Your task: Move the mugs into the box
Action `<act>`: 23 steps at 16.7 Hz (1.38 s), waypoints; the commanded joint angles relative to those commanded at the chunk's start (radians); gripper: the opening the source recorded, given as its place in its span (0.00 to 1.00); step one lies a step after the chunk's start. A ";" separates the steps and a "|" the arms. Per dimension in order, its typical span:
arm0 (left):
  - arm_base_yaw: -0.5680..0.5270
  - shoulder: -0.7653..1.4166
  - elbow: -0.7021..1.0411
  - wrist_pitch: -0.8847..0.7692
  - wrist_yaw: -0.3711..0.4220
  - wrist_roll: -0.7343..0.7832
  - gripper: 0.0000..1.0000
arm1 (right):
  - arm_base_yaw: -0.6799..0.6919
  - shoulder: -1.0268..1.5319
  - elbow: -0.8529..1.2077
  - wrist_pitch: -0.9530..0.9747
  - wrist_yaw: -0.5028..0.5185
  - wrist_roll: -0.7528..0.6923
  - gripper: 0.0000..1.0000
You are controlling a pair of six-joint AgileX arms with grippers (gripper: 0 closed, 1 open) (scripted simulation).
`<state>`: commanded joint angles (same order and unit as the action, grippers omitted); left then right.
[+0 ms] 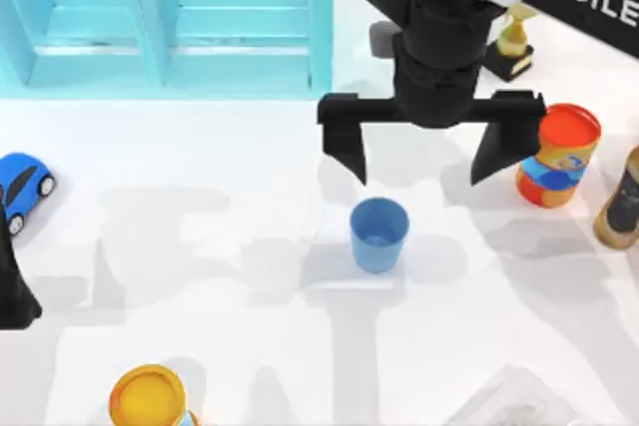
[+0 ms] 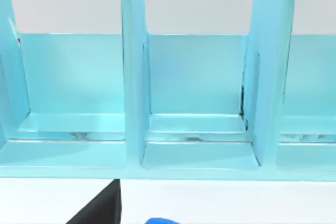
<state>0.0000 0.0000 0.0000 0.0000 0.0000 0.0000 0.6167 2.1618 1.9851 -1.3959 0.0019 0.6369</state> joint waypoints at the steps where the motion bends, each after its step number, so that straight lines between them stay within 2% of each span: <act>1: 0.000 0.000 0.000 0.000 0.000 0.000 1.00 | 0.000 0.000 -0.003 0.003 0.000 0.000 1.00; 4: 0.000 0.000 0.000 0.000 0.000 0.000 1.00 | 0.001 0.008 -0.068 0.074 0.001 0.000 1.00; 10: 0.000 0.000 0.000 0.000 0.000 0.000 1.00 | 0.004 0.049 -0.283 0.339 0.001 0.004 1.00; 16: 0.000 0.000 0.000 0.000 0.000 0.000 1.00 | 0.005 0.055 -0.312 0.370 0.001 0.004 1.00; 23: 0.000 0.000 0.000 0.000 0.000 0.000 1.00 | 0.005 0.055 -0.312 0.370 0.001 0.004 0.47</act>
<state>0.0000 0.0000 0.0000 0.0000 0.0000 0.0000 0.6219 2.2170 1.6728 -1.0262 0.0030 0.6414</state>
